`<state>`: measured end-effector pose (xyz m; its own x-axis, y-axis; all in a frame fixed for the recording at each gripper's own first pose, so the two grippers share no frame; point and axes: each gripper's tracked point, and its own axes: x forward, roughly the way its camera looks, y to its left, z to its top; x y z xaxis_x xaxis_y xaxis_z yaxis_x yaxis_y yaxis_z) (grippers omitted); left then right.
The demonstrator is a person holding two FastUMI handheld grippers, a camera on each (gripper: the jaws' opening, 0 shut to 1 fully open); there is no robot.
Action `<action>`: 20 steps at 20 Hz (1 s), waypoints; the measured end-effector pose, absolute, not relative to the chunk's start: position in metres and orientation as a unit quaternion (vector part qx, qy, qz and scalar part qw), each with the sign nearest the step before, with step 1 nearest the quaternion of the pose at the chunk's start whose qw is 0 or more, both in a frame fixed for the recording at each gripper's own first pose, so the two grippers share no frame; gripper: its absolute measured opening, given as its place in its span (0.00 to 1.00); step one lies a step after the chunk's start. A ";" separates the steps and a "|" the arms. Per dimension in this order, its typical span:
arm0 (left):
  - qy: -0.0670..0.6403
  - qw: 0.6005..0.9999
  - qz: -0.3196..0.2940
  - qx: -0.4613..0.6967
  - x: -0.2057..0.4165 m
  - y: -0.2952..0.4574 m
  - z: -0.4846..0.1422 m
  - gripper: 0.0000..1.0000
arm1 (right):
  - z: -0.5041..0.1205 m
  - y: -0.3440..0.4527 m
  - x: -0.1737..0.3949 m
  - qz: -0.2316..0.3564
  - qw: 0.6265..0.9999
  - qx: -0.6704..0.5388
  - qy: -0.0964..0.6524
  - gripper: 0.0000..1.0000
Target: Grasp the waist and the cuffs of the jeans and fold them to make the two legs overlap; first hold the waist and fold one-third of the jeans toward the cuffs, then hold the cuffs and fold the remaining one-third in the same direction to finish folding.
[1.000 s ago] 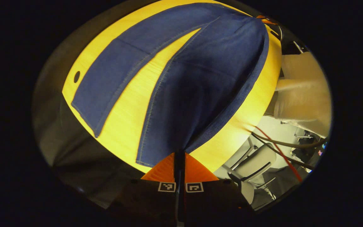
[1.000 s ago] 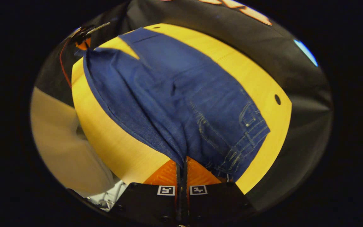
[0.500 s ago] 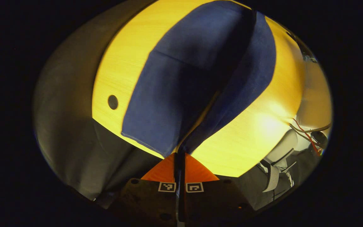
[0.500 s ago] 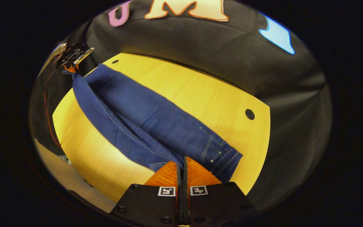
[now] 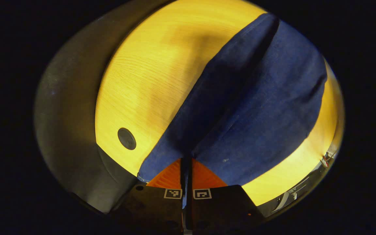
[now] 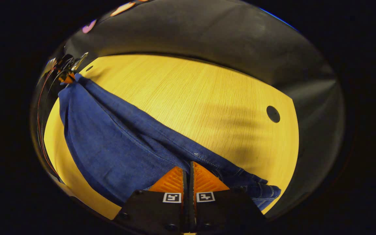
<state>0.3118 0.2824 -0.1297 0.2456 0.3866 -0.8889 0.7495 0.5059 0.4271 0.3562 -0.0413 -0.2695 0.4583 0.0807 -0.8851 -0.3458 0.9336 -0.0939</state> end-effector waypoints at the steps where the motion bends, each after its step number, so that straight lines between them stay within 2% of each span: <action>1: 0.591 0.639 -0.135 0.473 0.316 0.283 -0.130 0.02 | -0.271 -0.042 0.360 0.122 0.847 -0.114 0.505 0.07; 2: 0.581 0.652 -0.128 0.471 0.321 0.284 -0.128 0.04 | -0.271 -0.046 0.365 0.113 0.850 -0.098 0.505 0.11; 4: 0.543 0.690 -0.102 0.468 0.335 0.287 -0.114 0.17 | -0.260 -0.067 0.375 0.080 0.868 -0.074 0.484 0.54; 5: 0.514 0.711 -0.079 0.473 0.346 0.293 -0.102 0.42 | -0.252 -0.073 0.380 0.067 0.878 -0.048 0.471 0.76; 7: 0.463 0.748 -0.036 0.474 0.355 0.303 -0.079 0.92 | -0.237 -0.081 0.379 0.041 0.893 0.004 0.447 0.77; 8: 0.447 0.764 -0.024 0.465 0.354 0.302 -0.072 0.89 | -0.231 -0.090 0.376 0.023 0.899 0.016 0.437 0.75; 9: 0.433 0.782 -0.016 0.448 0.351 0.299 -0.068 0.98 | -0.227 -0.101 0.368 0.005 0.903 0.024 0.429 0.77; 10: 0.421 0.802 -0.005 0.423 0.340 0.301 -0.060 0.91 | -0.223 -0.114 0.358 -0.010 0.905 0.033 0.423 0.80; 12: 0.394 0.842 0.019 0.367 0.323 0.288 -0.059 0.95 | -0.220 -0.140 0.334 -0.037 0.906 0.052 0.418 0.85; 13: 0.381 0.861 0.029 0.336 0.314 0.282 -0.058 0.95 | -0.218 -0.153 0.321 -0.048 0.908 0.058 0.413 0.92; 14: 0.368 0.876 0.039 0.308 0.304 0.278 -0.058 0.95 | -0.216 -0.165 0.309 -0.055 0.908 0.062 0.410 0.86; 15: 0.360 0.889 0.041 0.280 0.293 0.272 -0.062 0.95 | -0.216 -0.179 0.297 -0.061 0.907 0.064 0.411 0.91; 16: 0.358 0.899 0.035 0.250 0.278 0.265 -0.070 0.95 | -0.221 -0.192 0.284 -0.068 0.904 0.065 0.417 0.95; 19: 0.368 0.904 0.042 0.215 0.242 0.257 -0.092 0.95 | -0.238 -0.208 0.252 -0.068 0.890 0.080 0.444 0.97; 20: 0.372 0.902 0.047 0.213 0.230 0.260 -0.099 1.00 | -0.243 -0.210 0.249 -0.064 0.887 0.087 0.449 0.97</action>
<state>0.2295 0.2597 -0.0987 0.7184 0.2428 -0.6518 0.0744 0.9049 0.4190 0.2490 -0.2096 -0.2434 0.5894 -0.0360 -0.8070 0.1921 0.9766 0.0967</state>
